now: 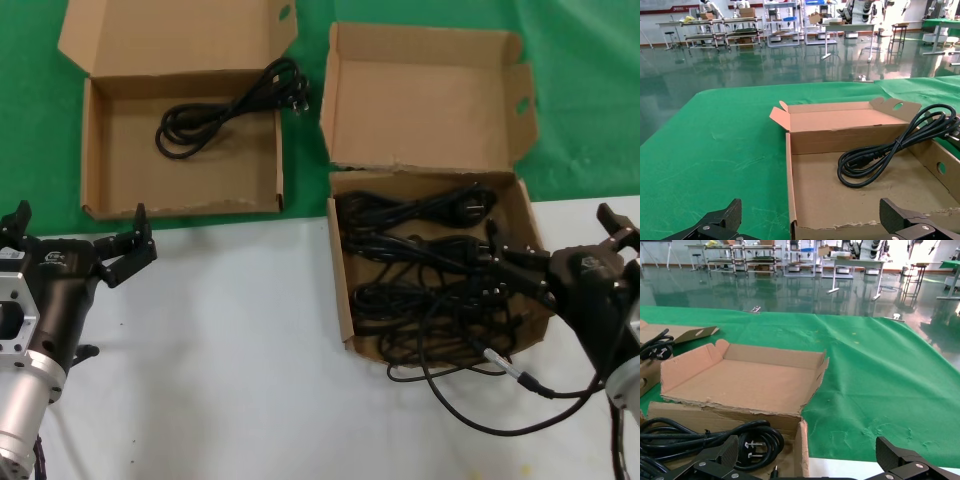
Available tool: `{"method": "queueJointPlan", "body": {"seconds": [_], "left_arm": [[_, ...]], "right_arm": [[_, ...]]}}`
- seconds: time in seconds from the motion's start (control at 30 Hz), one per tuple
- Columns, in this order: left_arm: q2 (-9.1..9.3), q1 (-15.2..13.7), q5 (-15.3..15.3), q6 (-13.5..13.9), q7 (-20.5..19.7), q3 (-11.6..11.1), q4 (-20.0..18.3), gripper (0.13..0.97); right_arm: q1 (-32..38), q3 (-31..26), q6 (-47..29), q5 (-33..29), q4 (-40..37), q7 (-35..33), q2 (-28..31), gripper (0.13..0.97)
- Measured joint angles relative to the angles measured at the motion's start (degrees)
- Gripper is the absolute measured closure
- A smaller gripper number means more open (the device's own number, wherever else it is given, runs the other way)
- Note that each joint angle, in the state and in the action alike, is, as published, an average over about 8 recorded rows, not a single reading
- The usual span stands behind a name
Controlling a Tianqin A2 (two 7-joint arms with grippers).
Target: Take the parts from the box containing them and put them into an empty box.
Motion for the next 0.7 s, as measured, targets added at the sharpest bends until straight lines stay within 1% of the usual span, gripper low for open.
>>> {"method": "queueJointPlan", "body": {"seconds": [0.7], "left_arm": [[0.00, 0.0, 0.0, 0.0, 0.0, 0.0, 0.0, 0.132]], "right_arm": [[0.0, 0.0, 0.0, 0.0, 0.0, 0.0, 0.0, 0.129]]}}
